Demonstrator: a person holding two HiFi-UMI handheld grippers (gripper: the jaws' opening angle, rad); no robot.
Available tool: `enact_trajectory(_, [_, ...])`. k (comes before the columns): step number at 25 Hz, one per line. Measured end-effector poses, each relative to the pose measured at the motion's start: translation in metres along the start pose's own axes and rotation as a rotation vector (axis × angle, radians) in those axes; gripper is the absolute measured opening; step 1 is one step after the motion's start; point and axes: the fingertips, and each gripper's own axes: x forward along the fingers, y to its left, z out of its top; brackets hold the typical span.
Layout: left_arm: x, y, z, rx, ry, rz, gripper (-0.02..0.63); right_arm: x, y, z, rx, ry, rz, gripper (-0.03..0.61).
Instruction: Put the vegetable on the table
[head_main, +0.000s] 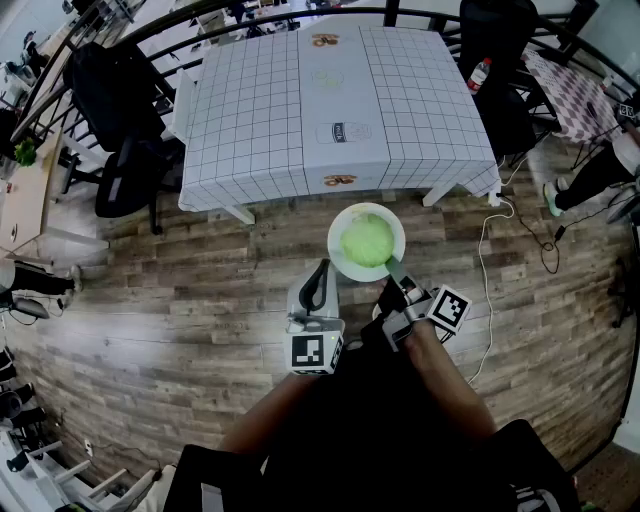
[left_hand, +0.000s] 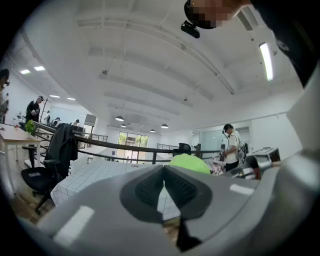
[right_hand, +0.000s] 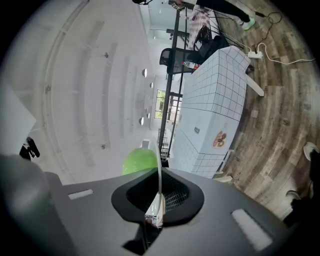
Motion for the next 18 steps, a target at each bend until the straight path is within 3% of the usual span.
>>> enact_trajectory(12, [0.021, -0.005, 0.005, -0.038, 0.01, 0.033, 0.008, 0.0, 0.003, 0.017, -0.066, 0.041, -0.056, 0.003])
enact_trajectory(18, [0.041, -0.01, -0.045, -0.029, -0.04, 0.057, 0.008, 0.012, -0.05, 0.027, -0.121, 0.066, -0.038, 0.003])
